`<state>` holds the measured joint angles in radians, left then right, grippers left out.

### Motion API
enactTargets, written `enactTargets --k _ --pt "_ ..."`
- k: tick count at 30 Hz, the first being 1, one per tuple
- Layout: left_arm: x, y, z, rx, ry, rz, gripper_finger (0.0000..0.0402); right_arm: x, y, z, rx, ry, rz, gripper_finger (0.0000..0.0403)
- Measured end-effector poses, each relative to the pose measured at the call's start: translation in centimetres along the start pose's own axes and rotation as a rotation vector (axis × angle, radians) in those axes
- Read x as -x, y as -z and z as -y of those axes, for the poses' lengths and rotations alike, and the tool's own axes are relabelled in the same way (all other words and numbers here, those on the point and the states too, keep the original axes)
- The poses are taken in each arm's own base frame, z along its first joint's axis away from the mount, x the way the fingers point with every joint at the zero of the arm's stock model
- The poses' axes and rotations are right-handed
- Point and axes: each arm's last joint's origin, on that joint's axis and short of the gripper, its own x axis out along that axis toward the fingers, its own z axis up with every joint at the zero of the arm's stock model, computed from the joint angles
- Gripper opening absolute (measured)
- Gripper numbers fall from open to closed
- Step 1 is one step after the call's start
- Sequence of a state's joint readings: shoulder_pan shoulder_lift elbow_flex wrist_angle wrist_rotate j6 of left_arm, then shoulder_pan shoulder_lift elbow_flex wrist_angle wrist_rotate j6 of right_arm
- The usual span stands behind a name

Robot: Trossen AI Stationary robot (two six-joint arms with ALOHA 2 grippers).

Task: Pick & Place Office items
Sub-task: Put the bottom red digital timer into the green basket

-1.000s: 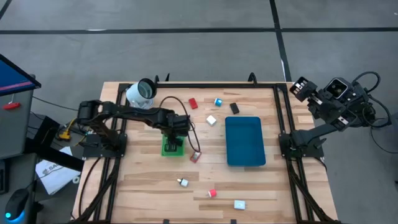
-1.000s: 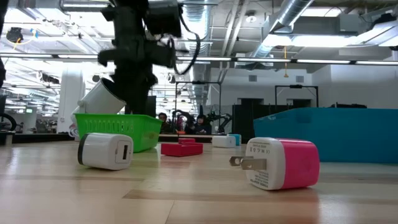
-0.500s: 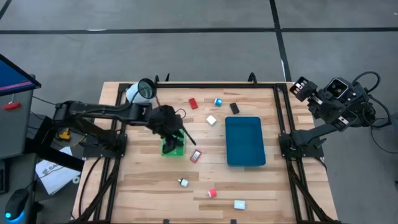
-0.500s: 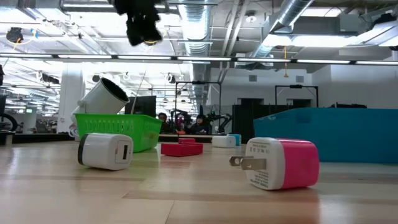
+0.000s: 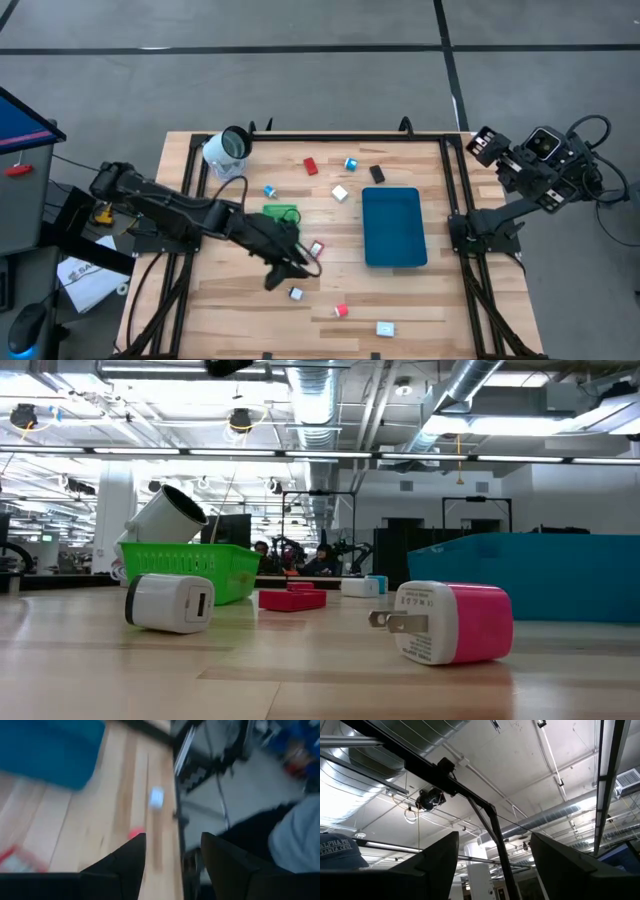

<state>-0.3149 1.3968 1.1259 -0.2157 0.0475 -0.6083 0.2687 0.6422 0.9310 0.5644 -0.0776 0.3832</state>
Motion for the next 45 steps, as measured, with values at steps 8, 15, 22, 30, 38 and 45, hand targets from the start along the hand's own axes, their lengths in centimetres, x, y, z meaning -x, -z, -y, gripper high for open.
enactTargets --k 8,15,22,30,38,45 --pt "-2.2 -3.8 -0.6 -0.035 -0.024 0.156 0.0186 0.0 0.0 0.0 -0.01 -0.001 0.001 0.024" --pt "-2.7 -8.7 -1.0 -0.151 -0.08 0.15 0.0186 0.0 0.0 0.0 -0.021 -0.004 -0.001 0.024" --pt "-2.6 -11.4 -1.2 -0.155 -0.197 0.038 0.0186 0.0 0.0 -0.1 -0.022 -0.025 -0.009 0.024" --pt "-5.4 -8.9 -0.3 -0.053 -0.242 -0.132 0.0186 0.0 0.0 -0.1 -0.033 -0.026 -0.013 0.024" --pt "-7.4 -7.8 1.9 -0.032 -0.104 -0.122 0.0186 0.0 0.0 -0.1 -0.08 -0.035 -0.018 0.024" --pt "-8.0 -10.3 2.0 -0.05 -0.222 -0.119 0.0186 0.0 0.1 -0.2 -0.119 -0.073 -0.036 0.024"
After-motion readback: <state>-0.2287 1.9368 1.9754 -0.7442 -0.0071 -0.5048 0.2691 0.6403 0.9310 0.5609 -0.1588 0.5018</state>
